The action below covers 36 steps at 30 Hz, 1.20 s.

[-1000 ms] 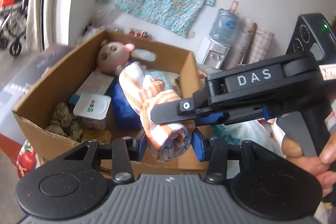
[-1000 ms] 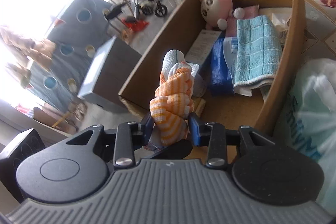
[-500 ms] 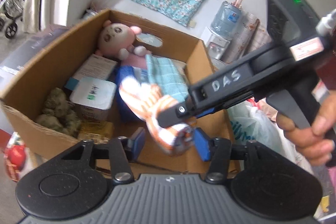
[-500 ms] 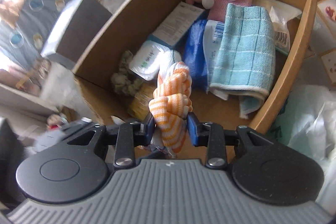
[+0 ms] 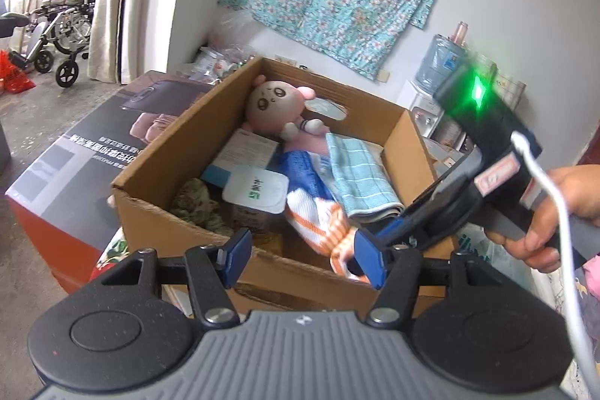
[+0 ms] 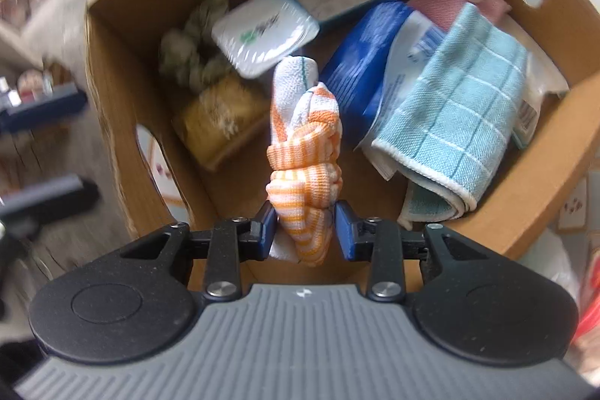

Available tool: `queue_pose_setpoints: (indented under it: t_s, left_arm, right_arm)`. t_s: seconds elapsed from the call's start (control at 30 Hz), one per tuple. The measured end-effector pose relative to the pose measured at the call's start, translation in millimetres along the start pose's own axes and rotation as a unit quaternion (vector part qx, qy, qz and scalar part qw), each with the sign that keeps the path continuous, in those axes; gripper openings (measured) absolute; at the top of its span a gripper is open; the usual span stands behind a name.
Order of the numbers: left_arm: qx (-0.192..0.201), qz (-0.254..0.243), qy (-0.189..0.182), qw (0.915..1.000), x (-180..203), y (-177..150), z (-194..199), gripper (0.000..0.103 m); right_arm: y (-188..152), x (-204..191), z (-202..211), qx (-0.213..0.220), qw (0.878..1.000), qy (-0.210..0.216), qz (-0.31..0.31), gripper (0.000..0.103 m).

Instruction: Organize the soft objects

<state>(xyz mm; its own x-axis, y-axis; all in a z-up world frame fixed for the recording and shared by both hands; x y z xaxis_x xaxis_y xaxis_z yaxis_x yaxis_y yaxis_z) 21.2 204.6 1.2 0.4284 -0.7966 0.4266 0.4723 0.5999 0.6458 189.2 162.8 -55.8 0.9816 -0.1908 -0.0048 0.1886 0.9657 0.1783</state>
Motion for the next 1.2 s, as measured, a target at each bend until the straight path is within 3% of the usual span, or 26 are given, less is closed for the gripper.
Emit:
queue_pose_setpoints:
  t_s: [0.13, 0.27, 0.4, 0.5, 0.63, 0.83, 0.93, 1.2]
  left_arm:
    - [0.004, 0.003, 0.005, 1.0000, -3, 0, 4, 0.062]
    - [0.021, 0.015, 0.021, 0.9994, -6, 2, 9, 0.065]
    - [0.029, 0.032, 0.020, 0.9989, -9, 5, 17, 0.071]
    - [0.041, 0.033, 0.023, 0.9983, -9, 6, 26, 0.078]
    - [0.055, 0.028, 0.022, 0.9978, -5, 6, 38, 0.086]
    - [0.059, -0.007, 0.021, 0.9980, 13, 3, 52, 0.098]
    - [0.048, -0.040, 0.016, 0.9979, 27, -2, 55, 0.101]
    - [0.020, -0.115, 0.033, 0.9926, 61, -25, 54, 0.103]
  right_arm:
    - [0, -7, -2, -0.020, 0.999, -0.029, 0.027, 0.040]
    - [-4, -5, 14, 0.004, 0.999, -0.039, 0.016, 0.049]
    - [-18, -5, 43, 0.064, 0.997, -0.048, -0.011, 0.054]
    - [-40, -6, 75, 0.135, 0.988, -0.058, -0.047, 0.068]
    - [-83, -20, 118, 0.240, 0.961, -0.083, -0.110, 0.083]
    - [-152, -52, 146, 0.351, 0.901, -0.112, -0.226, 0.100]
    - [-180, -71, 147, 0.374, 0.877, -0.136, -0.269, 0.102]
    - [-237, -101, 145, 0.385, 0.834, -0.197, -0.344, 0.102]
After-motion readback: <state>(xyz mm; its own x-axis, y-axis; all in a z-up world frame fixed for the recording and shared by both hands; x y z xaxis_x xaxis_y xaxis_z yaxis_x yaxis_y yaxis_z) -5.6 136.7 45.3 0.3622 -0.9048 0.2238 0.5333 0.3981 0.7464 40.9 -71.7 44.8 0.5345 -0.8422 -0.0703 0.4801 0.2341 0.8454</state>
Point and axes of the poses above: each gripper's, at about its wrist camera, not at the fingertips, and z roughly against the way its jaws point, x to its right, y to its top, the point moved 3 cm from there along -z, roughly the way its jaws point, and after that the axes turned 14 degrees about z, right-handed, at the moved point
